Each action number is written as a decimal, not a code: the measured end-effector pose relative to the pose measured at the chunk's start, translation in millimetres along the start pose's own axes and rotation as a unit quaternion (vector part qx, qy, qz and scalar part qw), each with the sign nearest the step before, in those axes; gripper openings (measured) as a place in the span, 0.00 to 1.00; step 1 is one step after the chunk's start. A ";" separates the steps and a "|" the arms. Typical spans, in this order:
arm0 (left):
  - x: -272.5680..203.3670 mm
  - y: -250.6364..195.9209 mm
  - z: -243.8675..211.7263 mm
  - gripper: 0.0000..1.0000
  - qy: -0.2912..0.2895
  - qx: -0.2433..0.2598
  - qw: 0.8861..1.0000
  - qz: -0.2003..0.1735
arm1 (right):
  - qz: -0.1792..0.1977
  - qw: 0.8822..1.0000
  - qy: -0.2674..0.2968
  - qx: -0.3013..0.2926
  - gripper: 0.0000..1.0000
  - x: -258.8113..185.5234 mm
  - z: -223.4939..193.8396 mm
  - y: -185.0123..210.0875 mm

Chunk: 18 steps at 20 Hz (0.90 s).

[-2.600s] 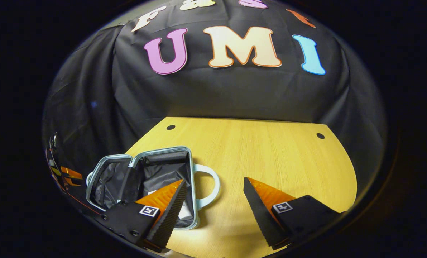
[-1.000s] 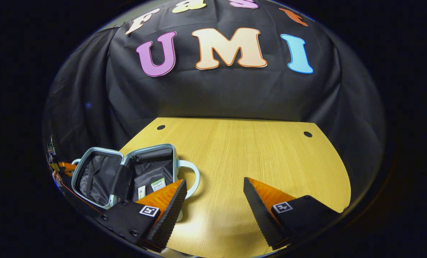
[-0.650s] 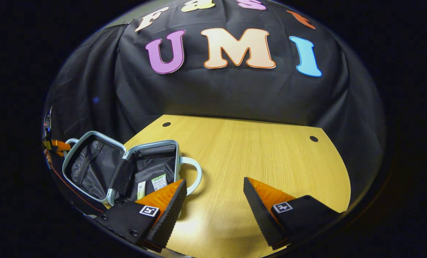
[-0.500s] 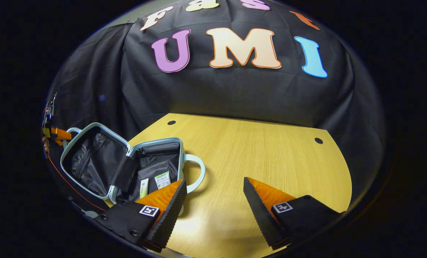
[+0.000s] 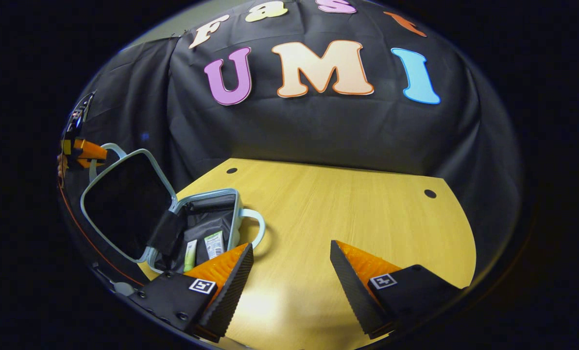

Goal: First open the suitcase, pack the skin care products into it, and then close the suitcase.

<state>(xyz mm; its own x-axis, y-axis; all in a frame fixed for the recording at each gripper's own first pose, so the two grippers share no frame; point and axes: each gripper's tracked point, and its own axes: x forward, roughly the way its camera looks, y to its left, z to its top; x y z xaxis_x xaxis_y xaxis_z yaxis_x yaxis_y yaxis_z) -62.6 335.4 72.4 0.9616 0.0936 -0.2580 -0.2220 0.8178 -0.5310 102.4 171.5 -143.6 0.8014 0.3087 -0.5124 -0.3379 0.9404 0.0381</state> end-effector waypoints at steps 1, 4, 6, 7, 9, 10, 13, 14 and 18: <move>6.7 -15.5 -2.0 0.02 0.006 0.008 1.000 -0.010 | -0.003 1.000 -0.003 0.004 0.99 -3.7 1.2 -5.7; 33.9 -57.2 -14.5 0.02 0.024 0.025 0.999 -0.042 | -0.022 1.000 -0.010 0.012 0.99 -16.1 -0.8 -29.0; 53.4 -80.6 -27.9 0.05 0.040 0.040 0.997 -0.050 | -0.038 0.999 -0.016 0.021 0.99 -25.8 -1.5 -43.5; 63.8 -92.0 -35.6 0.02 0.050 0.047 0.996 -0.055 | -0.044 0.998 -0.019 0.027 0.99 -30.9 -1.6 -49.7; 82.8 -113.5 -54.2 0.02 0.076 0.056 0.993 -0.065 | -0.059 0.997 -0.023 0.034 0.99 -40.9 -4.2 -61.0; 92.7 -123.2 -65.7 0.02 0.093 0.061 0.992 -0.068 | -0.070 0.997 -0.024 0.034 0.99 -46.7 -6.6 -68.4; 125.0 -148.7 -110.4 0.02 0.148 0.099 0.982 -0.061 | -0.092 0.994 -0.030 0.044 0.99 -60.7 -8.2 -85.0; 137.9 -152.2 -121.5 0.02 0.164 0.115 0.978 -0.054 | -0.097 0.993 -0.032 0.050 0.99 -65.2 -9.4 -89.8; 174.8 -160.0 -173.5 0.02 0.223 0.159 0.962 -0.020 | -0.123 0.990 -0.038 0.056 0.99 -81.5 -9.4 -113.5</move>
<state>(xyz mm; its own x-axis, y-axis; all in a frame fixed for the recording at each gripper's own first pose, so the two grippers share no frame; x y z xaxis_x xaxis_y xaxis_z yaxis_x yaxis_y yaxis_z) 113.1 122.4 -27.8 0.7876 -0.1357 -0.6011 -0.0583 0.9547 -0.2920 70.8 38.2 -114.2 0.8891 0.0735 -0.4518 -0.0740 0.9971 0.0165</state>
